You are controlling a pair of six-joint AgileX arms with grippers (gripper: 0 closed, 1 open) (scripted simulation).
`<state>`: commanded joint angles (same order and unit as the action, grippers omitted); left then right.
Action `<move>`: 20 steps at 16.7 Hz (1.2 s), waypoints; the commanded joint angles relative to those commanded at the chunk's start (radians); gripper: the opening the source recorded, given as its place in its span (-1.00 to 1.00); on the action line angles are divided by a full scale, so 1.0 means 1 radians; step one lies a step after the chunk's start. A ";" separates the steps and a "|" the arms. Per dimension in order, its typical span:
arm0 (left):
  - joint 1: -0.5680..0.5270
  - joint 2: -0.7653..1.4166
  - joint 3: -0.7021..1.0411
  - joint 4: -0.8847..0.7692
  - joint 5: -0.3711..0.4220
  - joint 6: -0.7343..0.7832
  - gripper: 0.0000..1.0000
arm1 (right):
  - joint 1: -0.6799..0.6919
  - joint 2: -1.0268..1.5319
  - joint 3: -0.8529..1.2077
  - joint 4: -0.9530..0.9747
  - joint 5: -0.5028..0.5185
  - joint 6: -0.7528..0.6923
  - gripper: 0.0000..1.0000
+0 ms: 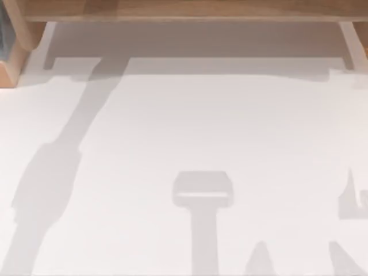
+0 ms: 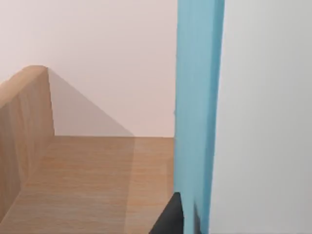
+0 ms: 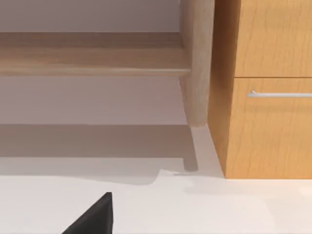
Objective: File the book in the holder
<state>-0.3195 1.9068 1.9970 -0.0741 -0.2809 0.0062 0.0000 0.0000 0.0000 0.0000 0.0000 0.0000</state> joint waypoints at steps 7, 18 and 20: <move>0.000 0.000 0.000 0.000 0.000 0.000 -1.00 | 0.000 0.000 0.000 0.000 0.000 0.000 1.00; -0.003 0.016 0.060 -0.043 -0.001 0.001 -1.00 | 0.000 0.000 0.000 0.000 0.000 0.000 1.00; -0.003 0.025 0.096 -0.070 -0.001 0.001 -1.00 | 0.000 0.000 0.000 0.000 0.000 0.000 1.00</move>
<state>-0.3224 1.9314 2.0933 -0.1439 -0.2817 0.0074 0.0000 0.0000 0.0000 0.0000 0.0000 0.0000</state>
